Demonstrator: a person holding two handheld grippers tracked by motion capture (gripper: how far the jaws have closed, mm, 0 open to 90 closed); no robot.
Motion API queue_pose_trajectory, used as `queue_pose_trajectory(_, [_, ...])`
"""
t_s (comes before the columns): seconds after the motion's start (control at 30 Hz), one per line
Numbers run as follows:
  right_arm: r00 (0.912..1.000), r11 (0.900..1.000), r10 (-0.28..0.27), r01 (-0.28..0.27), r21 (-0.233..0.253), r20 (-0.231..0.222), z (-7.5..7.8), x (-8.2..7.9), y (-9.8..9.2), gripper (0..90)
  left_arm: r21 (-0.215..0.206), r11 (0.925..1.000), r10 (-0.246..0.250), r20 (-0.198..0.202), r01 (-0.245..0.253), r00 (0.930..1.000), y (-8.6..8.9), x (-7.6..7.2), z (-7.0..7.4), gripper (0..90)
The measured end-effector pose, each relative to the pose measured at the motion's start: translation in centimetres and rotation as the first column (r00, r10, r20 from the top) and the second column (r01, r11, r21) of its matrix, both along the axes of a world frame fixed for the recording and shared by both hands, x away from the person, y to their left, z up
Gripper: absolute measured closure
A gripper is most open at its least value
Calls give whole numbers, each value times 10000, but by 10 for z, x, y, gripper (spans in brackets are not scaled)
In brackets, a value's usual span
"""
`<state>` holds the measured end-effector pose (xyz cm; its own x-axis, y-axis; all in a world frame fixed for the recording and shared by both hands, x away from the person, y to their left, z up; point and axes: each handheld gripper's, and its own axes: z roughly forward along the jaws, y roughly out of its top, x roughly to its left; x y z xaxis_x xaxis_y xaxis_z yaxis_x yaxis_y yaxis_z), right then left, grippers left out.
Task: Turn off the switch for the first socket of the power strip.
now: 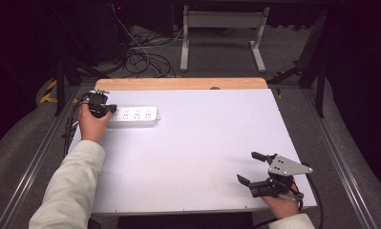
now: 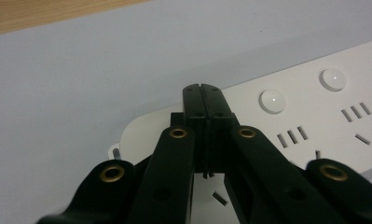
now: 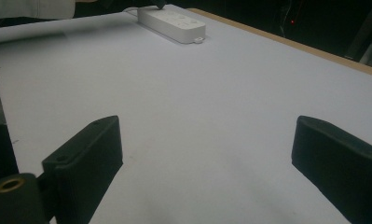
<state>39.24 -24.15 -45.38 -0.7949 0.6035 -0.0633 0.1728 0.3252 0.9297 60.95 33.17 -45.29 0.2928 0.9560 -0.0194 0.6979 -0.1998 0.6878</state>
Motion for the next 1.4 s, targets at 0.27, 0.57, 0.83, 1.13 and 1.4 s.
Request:
queue_pose_trajectory(0.27, [10000,10000,50,-50,-56,4,0,0,0,93,249,9997,-32,76,30,10000,-2,-1,0,900])
queue_pose_trajectory(0.57, [10000,10000,32,-32,-35,-6,0,0,0,92,269,9996,11,102,-14,9999,-3,-2,-1,900])
queue_pose_trajectory(0.83, [10000,10000,48,-48,-47,-24,0,0,1,92,210,9997,93,222,-98,9997,-3,-3,-2,900])
queue_pose_trajectory(1.13, [10000,10000,53,-53,-28,-26,0,0,0,92,868,9961,156,296,-181,9994,-11,-3,-1,900])
queue_pose_trajectory(1.4, [10000,10000,55,-55,-23,-24,0,-1,0,93,781,9968,158,293,-181,9994,-11,-4,-2,900])
